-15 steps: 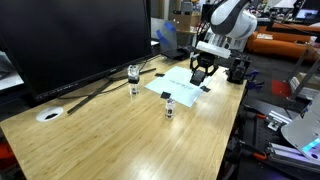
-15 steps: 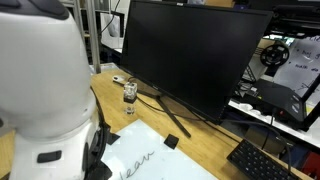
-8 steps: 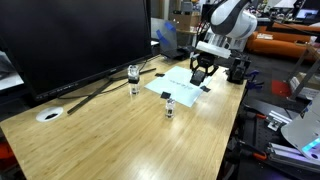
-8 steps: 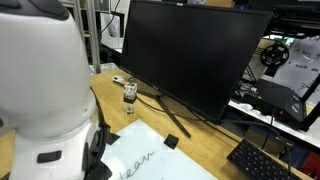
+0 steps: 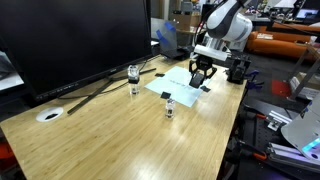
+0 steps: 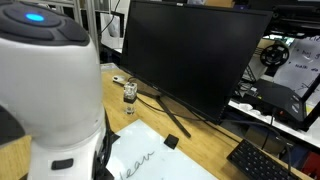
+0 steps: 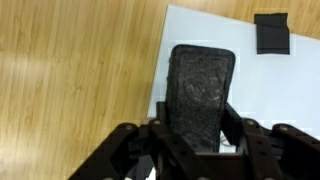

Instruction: Pick up the duster and rub the white object

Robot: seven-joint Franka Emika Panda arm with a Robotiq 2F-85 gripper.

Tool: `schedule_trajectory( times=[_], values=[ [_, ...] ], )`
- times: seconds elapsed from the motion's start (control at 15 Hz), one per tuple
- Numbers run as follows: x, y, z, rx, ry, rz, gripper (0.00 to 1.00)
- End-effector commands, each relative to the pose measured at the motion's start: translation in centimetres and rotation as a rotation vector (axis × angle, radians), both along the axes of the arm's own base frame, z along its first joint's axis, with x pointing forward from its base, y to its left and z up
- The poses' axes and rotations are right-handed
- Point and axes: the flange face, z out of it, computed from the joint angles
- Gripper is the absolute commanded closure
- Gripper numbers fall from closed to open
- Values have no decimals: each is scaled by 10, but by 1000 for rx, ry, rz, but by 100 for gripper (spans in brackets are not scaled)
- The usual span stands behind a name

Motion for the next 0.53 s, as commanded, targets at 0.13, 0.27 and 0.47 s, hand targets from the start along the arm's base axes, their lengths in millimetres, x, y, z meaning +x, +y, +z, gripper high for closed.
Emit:
schedule_trajectory(
  times=[0.13,0.27,0.47],
  values=[
    [28,-23,-18,30,17,-25,70],
    [34,-25,-31,56,41,-29,70],
    [40,-27,-56,98,76,-43,70]
  ],
)
